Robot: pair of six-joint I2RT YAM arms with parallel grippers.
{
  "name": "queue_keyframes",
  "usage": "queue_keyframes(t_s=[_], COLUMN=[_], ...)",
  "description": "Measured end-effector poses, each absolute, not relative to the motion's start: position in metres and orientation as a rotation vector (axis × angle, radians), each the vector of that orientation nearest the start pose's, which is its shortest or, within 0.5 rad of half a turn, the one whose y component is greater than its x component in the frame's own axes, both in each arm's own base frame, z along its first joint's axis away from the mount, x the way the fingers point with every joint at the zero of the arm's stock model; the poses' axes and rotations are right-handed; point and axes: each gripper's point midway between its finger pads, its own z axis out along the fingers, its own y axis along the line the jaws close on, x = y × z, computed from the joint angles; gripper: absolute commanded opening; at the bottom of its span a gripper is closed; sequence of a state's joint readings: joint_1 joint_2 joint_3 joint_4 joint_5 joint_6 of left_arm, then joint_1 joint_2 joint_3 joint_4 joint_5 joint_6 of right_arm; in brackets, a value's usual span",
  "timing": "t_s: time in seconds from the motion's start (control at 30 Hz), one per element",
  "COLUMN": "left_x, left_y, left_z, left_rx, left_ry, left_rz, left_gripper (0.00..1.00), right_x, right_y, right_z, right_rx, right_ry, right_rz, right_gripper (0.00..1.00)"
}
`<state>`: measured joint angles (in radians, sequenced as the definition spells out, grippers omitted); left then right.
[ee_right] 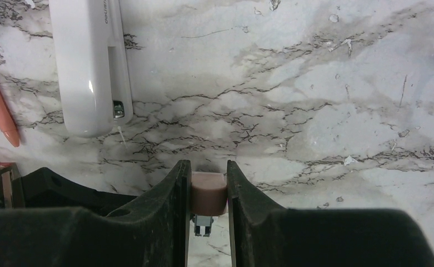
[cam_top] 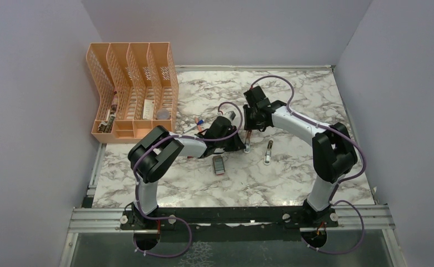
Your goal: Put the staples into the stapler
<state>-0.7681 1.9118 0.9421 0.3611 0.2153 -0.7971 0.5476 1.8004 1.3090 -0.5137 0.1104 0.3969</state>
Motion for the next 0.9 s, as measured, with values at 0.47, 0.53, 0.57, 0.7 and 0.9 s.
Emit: queue_keyframes(t_s=[0.47,0.53,0.57,0.7,0.9], left_x=[0.298,0.299,0.299,0.299,0.301], left_y=[-0.378,-0.378,-0.378,-0.378,-0.377], left_z=[0.029,0.029,0.029,0.029,0.028], left_rx=[0.056,0.055,0.054,0.053,0.047], left_ry=[2.400,2.400,2.399,2.397,2.394], left_rz=[-1.063,-1.062,-1.061,-1.060,-1.050], left_gripper=[0.06,0.06,0.06,0.06,0.07], right_x=[0.337,0.332,0.330,0.317,0.304], right_y=[0.222,0.221,0.221,0.220,0.228], right_z=[0.077,0.076,0.075,0.070,0.062], right_rx=[-0.161,-0.159,-0.157,-0.161,-0.161], right_ry=[2.557,2.557,2.556,2.570,2.595], right_rz=[0.233,0.228,0.228,0.222,0.243], right_gripper=[0.18,0.18,0.18,0.18,0.17])
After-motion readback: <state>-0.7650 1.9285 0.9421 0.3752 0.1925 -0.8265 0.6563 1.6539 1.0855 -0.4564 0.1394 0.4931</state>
